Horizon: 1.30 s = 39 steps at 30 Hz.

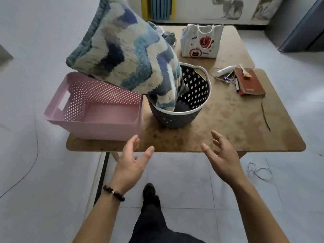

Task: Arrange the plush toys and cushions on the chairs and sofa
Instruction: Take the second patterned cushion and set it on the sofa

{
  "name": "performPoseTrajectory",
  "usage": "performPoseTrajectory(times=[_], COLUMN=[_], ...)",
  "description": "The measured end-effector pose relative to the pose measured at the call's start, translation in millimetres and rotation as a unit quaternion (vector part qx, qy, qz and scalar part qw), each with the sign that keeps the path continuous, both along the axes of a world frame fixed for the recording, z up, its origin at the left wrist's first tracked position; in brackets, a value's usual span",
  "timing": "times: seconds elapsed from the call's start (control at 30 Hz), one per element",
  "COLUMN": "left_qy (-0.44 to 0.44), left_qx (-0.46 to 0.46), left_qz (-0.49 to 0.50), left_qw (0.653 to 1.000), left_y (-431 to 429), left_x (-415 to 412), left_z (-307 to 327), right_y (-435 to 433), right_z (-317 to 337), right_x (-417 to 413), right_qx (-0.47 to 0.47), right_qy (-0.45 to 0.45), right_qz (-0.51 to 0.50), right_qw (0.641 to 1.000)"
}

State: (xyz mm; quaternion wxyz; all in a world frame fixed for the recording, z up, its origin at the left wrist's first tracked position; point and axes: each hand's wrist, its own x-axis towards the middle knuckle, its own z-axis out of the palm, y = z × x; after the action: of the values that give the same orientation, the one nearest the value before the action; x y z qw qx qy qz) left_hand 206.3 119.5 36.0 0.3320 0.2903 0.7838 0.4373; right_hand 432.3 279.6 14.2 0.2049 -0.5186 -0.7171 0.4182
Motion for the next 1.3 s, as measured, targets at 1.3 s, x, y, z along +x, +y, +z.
performPoseTrajectory(times=[1.3], left_qy=[-0.124], left_qx=[0.532], left_qz=[-0.074], left_qw=[0.834], left_y=[253.8], left_x=[-116.9], left_z=[177.3], right_y=[197.3], right_z=[48.0], right_x=[-143.5], right_qx=[0.003], right_qy=[0.142], right_qz=[-0.257], right_qw=[0.956])
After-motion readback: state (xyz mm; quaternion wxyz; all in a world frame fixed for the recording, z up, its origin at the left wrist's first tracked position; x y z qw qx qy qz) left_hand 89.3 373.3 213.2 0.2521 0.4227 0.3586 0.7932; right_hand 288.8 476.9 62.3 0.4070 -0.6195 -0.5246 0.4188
